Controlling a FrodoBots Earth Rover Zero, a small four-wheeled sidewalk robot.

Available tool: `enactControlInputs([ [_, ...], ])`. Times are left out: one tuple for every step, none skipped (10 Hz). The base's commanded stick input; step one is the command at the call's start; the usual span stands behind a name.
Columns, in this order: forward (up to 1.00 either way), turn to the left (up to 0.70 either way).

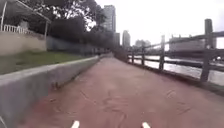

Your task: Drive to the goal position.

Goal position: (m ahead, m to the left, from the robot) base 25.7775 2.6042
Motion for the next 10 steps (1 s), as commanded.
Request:
enactControlInputs([
  [0.7, 0.0],
  [0.7, 0.0],
  [0.7, 0.0],
  [0.7, 0.0],
  [0.7, 0.0],
  [0.7, 0.0],
  [0.7, 0.0],
  [0.7, 0.0],
  [0.7, -0.19],
  [0.7, -0.27],
])
